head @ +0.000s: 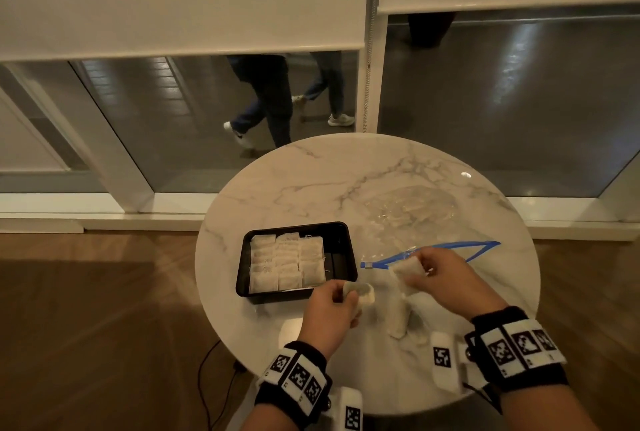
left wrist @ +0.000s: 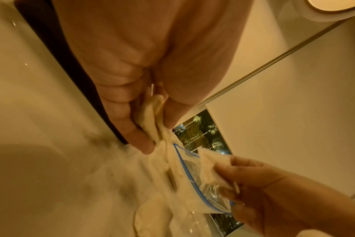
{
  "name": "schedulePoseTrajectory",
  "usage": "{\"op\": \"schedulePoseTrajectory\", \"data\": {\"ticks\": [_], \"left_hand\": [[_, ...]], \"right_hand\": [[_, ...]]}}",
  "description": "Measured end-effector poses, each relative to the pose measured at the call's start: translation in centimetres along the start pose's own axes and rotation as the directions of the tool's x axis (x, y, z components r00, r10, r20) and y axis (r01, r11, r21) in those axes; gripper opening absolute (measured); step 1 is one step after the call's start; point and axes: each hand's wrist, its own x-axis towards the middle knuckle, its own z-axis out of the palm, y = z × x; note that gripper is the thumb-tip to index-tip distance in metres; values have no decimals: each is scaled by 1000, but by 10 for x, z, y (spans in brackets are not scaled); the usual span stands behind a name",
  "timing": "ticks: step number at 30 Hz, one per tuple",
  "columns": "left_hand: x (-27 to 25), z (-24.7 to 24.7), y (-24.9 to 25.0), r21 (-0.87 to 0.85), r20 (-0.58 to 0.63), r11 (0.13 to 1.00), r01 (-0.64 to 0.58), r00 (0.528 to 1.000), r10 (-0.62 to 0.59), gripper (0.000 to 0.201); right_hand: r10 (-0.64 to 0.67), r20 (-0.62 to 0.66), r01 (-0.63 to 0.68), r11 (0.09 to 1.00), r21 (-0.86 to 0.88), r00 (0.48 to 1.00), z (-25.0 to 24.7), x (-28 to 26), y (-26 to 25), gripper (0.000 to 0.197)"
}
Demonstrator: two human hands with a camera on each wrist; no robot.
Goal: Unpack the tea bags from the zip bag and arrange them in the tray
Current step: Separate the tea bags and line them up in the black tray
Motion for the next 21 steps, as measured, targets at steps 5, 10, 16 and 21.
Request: {"op": "schedulePoseTrajectory", "data": {"ticks": [5,10,16,21], "left_hand": [[2,8,-4,174,81,984,30,996,-45,37],[-2,0,3,164,64,985,-63,997,53,23],[-9,-11,26,-128,-34,977,-169,985,166,20],[-5,-23,25,-135,-171,964,-227,964,203,10]], "right_hand": [[-31,-102,62,948,312,994,-10,-6,-10,10],[14,-74,19,905,424,997,5,-10,-21,23],[-24,-64,52,873,484,998,37,-10,-46,21],[-53,-113,101,877,470,992,66,-5,-56,10]]}}
